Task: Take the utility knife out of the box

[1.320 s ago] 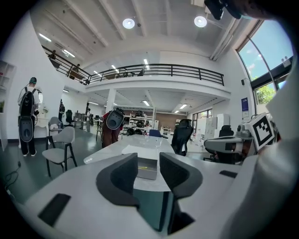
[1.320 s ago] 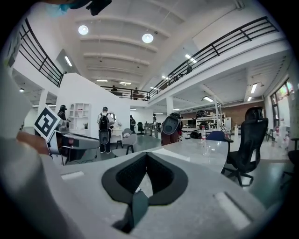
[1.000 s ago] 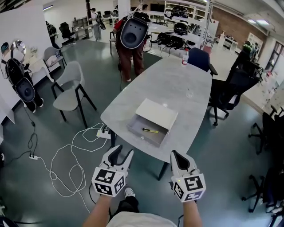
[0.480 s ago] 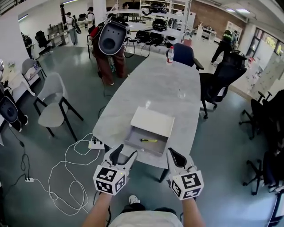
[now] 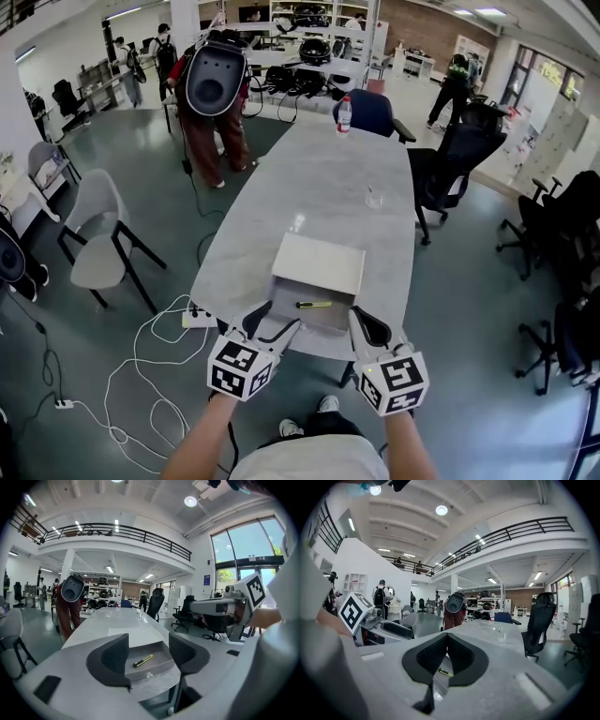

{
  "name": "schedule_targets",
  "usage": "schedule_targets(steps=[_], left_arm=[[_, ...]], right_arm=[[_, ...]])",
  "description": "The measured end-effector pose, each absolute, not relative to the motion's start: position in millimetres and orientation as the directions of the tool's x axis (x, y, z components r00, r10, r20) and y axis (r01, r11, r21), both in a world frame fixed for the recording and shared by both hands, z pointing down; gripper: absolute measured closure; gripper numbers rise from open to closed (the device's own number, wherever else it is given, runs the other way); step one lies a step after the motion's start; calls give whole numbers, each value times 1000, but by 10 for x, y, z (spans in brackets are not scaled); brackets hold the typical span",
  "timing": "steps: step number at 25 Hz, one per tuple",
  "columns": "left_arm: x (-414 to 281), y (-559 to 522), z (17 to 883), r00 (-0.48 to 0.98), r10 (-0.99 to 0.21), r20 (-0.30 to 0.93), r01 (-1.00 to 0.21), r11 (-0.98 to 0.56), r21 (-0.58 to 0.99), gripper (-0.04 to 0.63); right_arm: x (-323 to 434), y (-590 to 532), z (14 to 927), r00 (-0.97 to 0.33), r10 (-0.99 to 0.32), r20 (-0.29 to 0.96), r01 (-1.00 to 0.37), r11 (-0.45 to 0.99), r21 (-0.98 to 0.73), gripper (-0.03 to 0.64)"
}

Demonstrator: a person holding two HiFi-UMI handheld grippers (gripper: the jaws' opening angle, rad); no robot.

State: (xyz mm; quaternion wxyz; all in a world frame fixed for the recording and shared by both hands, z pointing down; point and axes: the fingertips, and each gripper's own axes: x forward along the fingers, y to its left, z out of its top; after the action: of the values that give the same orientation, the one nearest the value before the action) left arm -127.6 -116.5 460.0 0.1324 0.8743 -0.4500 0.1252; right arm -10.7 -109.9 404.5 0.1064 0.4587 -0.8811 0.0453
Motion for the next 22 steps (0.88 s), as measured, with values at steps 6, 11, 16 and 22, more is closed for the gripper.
schedule_targets(steps=[6, 11, 16, 22], left_arm=[[-1101, -1360, 4859, 615, -658, 434, -754, -653, 79, 353], [-983, -1531, 5057, 624, -611, 486, -722, -689, 60, 353], [-949, -1699, 5312, 621, -557, 551, -699, -712, 67, 353], [-865, -1880, 5548, 611, -484, 627, -652, -757, 50, 353]], right_arm=[[-79, -1265, 4084, -532, -814, 231, -836, 549, 11, 612], [4, -1434, 4143, -516, -822, 240, -846, 533, 6, 612], [60, -1653, 4174, -507, -825, 250, -852, 524, 2, 612], [163, -1921, 4250, -494, -826, 271, -860, 510, -14, 612]])
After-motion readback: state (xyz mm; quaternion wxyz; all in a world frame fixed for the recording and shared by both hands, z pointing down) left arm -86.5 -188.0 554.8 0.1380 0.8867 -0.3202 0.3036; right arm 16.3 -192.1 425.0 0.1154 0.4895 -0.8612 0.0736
